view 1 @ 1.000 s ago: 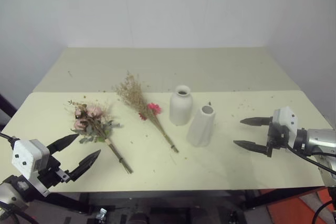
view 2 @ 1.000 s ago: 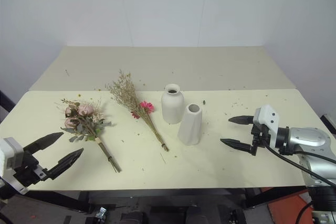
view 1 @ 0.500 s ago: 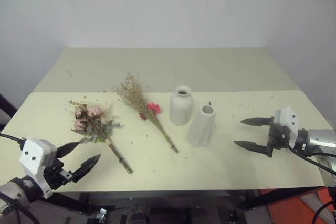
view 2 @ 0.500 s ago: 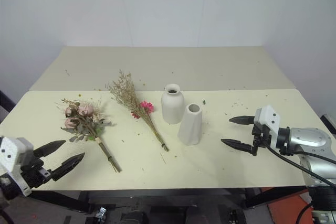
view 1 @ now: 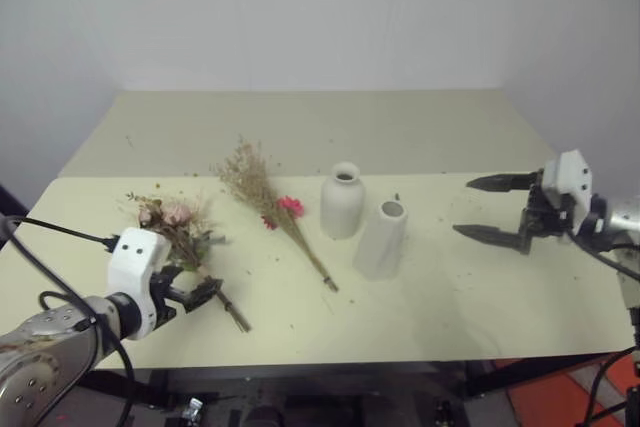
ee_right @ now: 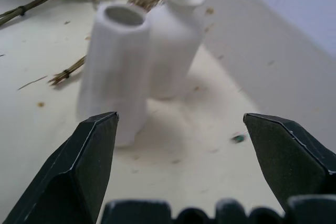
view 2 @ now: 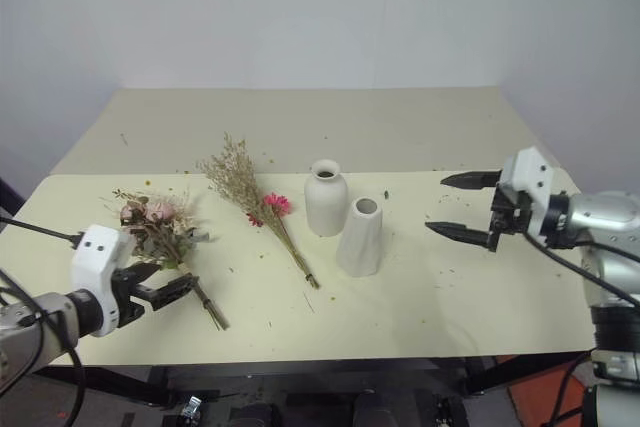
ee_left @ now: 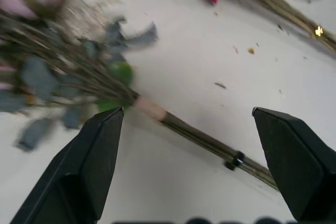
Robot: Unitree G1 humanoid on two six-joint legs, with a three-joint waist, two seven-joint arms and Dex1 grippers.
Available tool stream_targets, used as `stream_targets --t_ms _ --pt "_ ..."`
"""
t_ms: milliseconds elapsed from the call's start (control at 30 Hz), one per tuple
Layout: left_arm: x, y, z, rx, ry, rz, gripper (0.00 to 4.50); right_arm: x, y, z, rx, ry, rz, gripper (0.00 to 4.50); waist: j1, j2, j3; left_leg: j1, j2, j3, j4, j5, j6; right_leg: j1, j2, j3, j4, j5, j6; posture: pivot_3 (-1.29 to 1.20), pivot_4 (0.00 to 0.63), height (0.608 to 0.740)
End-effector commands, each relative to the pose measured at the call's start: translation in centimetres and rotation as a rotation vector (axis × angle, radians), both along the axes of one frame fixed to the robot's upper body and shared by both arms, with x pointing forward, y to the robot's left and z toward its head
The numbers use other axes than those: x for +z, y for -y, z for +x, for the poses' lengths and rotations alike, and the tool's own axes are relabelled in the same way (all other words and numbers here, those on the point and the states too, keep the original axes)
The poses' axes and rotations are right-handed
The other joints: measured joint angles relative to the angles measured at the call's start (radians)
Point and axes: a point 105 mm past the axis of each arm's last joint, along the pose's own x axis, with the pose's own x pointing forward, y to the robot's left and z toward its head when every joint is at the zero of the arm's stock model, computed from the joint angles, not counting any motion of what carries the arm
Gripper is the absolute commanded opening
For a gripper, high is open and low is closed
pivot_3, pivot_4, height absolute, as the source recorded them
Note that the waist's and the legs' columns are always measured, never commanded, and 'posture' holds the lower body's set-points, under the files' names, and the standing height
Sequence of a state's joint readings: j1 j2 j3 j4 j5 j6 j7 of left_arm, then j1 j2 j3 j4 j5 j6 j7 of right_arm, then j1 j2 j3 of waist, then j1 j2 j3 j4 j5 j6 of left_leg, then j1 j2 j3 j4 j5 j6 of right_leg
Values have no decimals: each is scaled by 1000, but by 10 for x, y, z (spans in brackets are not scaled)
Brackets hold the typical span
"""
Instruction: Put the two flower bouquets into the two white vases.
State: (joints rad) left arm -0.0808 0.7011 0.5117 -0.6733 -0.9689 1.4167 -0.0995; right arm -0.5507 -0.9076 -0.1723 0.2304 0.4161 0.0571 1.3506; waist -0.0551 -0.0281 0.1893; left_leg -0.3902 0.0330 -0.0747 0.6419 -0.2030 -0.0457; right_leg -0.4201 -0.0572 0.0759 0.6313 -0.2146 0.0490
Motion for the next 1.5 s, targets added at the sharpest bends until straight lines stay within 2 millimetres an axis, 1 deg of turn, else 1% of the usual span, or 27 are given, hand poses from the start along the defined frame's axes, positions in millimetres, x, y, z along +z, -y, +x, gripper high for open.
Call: stream_targets --t_ms 33,133,367,467,600,700,733,833,867,933,1000,1067,1133,1200,1300,1367,1433,1500 --pt "-8 -8 8 98 -86 35 4277 19 -4 -3 66 75 -12 4500 1 0 0 0 0 -1 0 0 0 0 0 0 0 0 0 0 150 740" --pt "-20 -11 15 140 -162 54 4277 21 -8 -3 101 83 -16 4500 1 0 0 0 -1 -1 0 0 0 0 0 0 0 0 0 0 150 740" --pt "-37 -6 28 185 -241 21 4277 21 -15 -2 138 84 -13 4500 0 0 0 0 -1 -1 0 0 0 1 0 0 1 0 0 0 150 740" --pt "-43 -7 34 229 -267 16 3715 21 -16 -2 143 83 -8 4500 5 1 -1 1 -1 -1 0 0 0 1 -1 0 1 0 0 0 150 740" --pt "-41 -15 45 303 -271 27 2503 16 -18 -3 145 69 2 4500 12 2 -1 2 -2 -1 0 0 -1 2 -1 0 1 0 0 0 150 740" --pt "-38 -22 47 324 -270 37 1557 14 -17 -5 144 64 7 4500 13 2 -2 3 -2 -1 0 1 -1 3 -1 0 1 0 0 0 150 740" --pt "-37 -25 48 333 -271 42 1178 14 -17 -5 143 62 9 4500 13 2 -1 2 -2 -1 0 1 -1 3 -1 0 1 0 0 0 150 740" --pt "-31 -35 50 371 -260 56 279 12 -17 -6 139 59 14 4500 12 2 -1 2 -2 -1 0 1 -1 2 -1 0 1 0 0 0 150 740" --pt "-29 -38 51 385 -253 60 127 11 -17 -6 138 57 16 4500 12 2 -1 2 -2 -1 0 1 -1 2 -1 0 1 0 0 0 150 740" --pt "-24 -44 52 415 -236 75 127 10 -18 -6 134 54 21 4500 9 2 -1 2 -2 -1 0 1 -1 2 -1 0 1 1 0 0 150 740" --pt "-15 -53 53 451 -200 102 127 9 -17 -6 122 49 30 4500 7 2 -1 2 -1 -1 0 1 -1 2 -1 0 1 1 0 0 150 740" --pt "-1 -63 52 481 -148 136 127 7 -14 -5 106 41 42 4500 4 1 -1 1 -1 -1 0 1 -1 1 0 0 1 1 0 0 150 740" --pt "16 -70 53 500 -61 152 127 7 -10 -5 87 32 60 4500 4 1 -1 -1 -1 -1 0 1 -1 -1 0 0 1 1 0 0 150 740" --pt "42 -73 57 488 102 152 127 6 -6 -3 67 20 83 4500 6 1 0 -2 -1 -1 0 1 -1 -1 -1 0 0 1 0 0 150 740" --pt "87 -64 62 398 380 157 127 6 -2 -1 44 -14 153 4500 11 0 0 -2 -1 -1 0 1 -2 -1 -1 0 0 1 0 0 150 740" --pt "110 -55 67 339 523 153 127 9 2 2 20 -46 210 4500 15 0 0 -2 -1 -1 0 1 -2 -1 -1 0 -1 1 0 0 150 740" --pt "126 -46 74 291 613 129 127 11 6 4 -2 -73 249 4500 18 0 0 -2 -2 -1 0 1 -2 0 -1 0 -1 1 0 0 150 740" --pt "137 -37 80 248 679 103 127 12 8 6 -15 -97 277 4500 19 0 0 -2 -2 -1 0 1 -2 0 -1 0 -1 1 0 0 150 740"
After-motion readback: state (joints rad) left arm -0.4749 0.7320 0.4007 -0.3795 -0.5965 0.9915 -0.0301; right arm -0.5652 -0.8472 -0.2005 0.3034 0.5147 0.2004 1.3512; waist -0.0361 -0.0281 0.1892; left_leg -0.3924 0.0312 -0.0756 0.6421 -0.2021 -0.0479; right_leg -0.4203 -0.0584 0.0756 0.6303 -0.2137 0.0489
